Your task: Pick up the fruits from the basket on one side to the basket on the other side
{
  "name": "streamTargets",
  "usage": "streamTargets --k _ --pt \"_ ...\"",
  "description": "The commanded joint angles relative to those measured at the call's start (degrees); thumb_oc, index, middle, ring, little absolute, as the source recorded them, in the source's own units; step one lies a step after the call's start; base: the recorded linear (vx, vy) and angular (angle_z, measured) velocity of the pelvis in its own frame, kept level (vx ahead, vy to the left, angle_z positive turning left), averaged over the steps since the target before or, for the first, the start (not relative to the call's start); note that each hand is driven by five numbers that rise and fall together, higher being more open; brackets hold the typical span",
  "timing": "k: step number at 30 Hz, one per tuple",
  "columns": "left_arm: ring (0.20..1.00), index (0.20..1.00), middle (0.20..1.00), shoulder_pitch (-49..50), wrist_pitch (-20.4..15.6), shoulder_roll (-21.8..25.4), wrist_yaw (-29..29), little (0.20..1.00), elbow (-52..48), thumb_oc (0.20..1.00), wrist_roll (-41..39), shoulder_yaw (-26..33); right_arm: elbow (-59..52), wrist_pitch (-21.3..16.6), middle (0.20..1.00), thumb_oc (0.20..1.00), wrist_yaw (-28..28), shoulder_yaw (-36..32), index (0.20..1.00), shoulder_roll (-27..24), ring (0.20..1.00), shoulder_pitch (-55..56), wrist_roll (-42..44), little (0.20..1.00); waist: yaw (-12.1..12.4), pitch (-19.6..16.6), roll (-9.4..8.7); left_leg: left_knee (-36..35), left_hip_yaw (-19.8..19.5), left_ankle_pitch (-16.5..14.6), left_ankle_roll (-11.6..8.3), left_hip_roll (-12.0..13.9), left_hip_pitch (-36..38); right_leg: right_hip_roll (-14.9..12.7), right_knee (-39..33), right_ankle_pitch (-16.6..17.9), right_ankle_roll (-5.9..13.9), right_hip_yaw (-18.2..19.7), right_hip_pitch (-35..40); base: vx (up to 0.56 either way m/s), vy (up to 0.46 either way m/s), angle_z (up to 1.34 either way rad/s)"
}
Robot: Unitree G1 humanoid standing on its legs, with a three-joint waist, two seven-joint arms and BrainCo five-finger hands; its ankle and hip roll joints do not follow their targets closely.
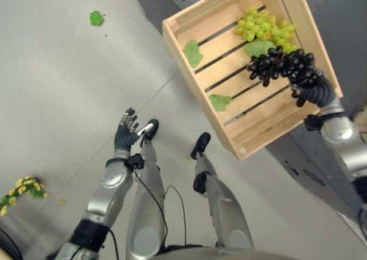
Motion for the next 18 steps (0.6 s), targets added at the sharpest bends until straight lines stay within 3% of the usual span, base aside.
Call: streamTargets --k 1,6,9,10,11,13,14,15,16,18 --pt "1.000 1.000 1.000 3.0 -0.7 3.2 -1.4 1.000 -4.0 1.000 1.6 3.2 -1.9 -3.5 0.200 0.200 1.0 -3.8 0.200 -4.1 0.200 -3.4 2.1 0.200 -0.4 -0.4 -4.52 -1.1 0.9 -1.4 -0.09 -1.7 1.1 -5.6 5.2 -12.2 8.06 0.2 6.0 -0.02 0.014 -0.07" --pt "1.000 1.000 1.000 2.8 0.6 7.8 -3.5 1.000 -5.9 1.000 9.9 5.7 -9.7 -3.8 0.200 0.200 7.4 -6.9 0.200 -15.2 0.200 -1.6 3.2 0.200 -1.3 -0.4 -5.99 -1.3 2.0 -2.4 -0.29 -1.0 5.2 -5.5 5.0 -12.5 8.36 1.2 9.3 0.00 0.003 -0.07" --pt "1.000 1.000 1.000 0.5 0.9 10.0 -4.2 1.000 -6.0 1.000 14.0 5.4 -10.4 -3.6 0.200 0.200 8.2 -5.5 0.200 -18.2 0.200 -4.4 3.5 0.200 -1.3 -0.4 -6.24 -1.3 2.4 -2.2 -0.17 -1.1 6.4 -5.6 5.0 -12.2 8.49 1.5 10.2 -0.01 0.022 -0.16" --pt "1.000 1.000 1.000 -2.4 0.8 12.9 -4.9 1.000 -6.0 1.000 16.7 4.5 -10.9 -3.4 0.200 0.200 9.8 -1.2 0.200 -20.8 0.200 -9.6 2.9 0.200 -0.8 -0.4 -6.39 -1.2 2.9 -3.0 -0.21 -0.9 8.3 -5.7 5.1 -12.5 8.54 2.0 11.5 -0.03 0.035 -0.03" --pt "1.000 1.000 1.000 -2.4 0.7 12.9 -4.9 1.000 -5.9 1.000 16.7 4.6 -10.5 -3.4 0.200 0.200 9.7 -0.2 0.200 -20.8 0.200 -10.7 2.9 0.200 -0.9 -0.4 -6.43 -1.2 2.9 -2.6 -0.11 -1.1 8.0 -5.8 5.0 -12.1 8.60 2.0 11.3 0.00 0.018 -0.09" --pt "1.000 1.000 1.000 -7.9 0.3 15.8 -5.2 1.000 -5.6 1.000 17.5 2.1 -10.1 -2.3 0.200 0.200 11.0 9.5 0.200 -22.3 0.200 -21.0 0.8 0.200 0.1 -0.4 -6.70 -0.9 3.4 -3.5 -0.08 -1.0 10.1 -5.8 5.3 -12.5 8.53 2.6 12.9 -0.02 0.006 -0.15" --pt "1.000 1.000 1.000 -10.2 0.0 16.6 -5.1 1.000 -5.2 1.000 17.5 1.2 -8.9 -1.8 0.200 0.200 11.4 17.2 0.200 -22.3 0.200 -29.3 0.0 0.200 0.0 -0.4 -6.78 -0.8 3.7 -3.2 0.06 -1.2 10.7 -6.1 5.3 -12.1 8.62 2.8 13.3 -0.04 0.015 -0.12" --pt "1.000 1.000 1.000 -10.1 0.0 16.5 -5.1 1.000 -5.2 1.000 17.5 1.5 -8.6 -1.8 0.200 0.200 11.4 18.7 0.200 -22.2 0.200 -30.8 0.0 0.200 -0.3 -0.4 -6.74 -0.8 3.7 -3.1 0.08 -1.2 10.7 -6.1 5.3 -12.0 8.64 2.8 13.3 -0.04 0.027 -0.09" --pt "1.000 1.000 1.000 -13.0 0.1 17.4 -5.4 1.000 -4.5 1.000 17.5 -0.2 -7.8 -0.8 0.200 0.200 12.2 26.5 0.200 -21.5 0.200 -39.3 -1.4 0.200 -0.1 -0.5 -6.65 -0.6 3.9 -3.5 0.19 -1.3 11.8 -6.3 5.5 -12.1 8.60 3.1 14.3 0.00 0.000 0.00" --pt "1.000 1.000 1.000 -15.2 0.0 17.5 -5.6 1.000 -3.5 1.000 17.0 -1.8 -6.2 -0.4 0.200 0.200 12.6 34.3 0.200 -20.2 0.200 -47.4 -2.0 0.200 -0.4 -1.0 -6.40 -0.5 4.1 -3.5 0.28 -1.4 12.3 -6.5 5.5 -12.0 8.63 3.3 14.7 0.00 0.000 0.00"
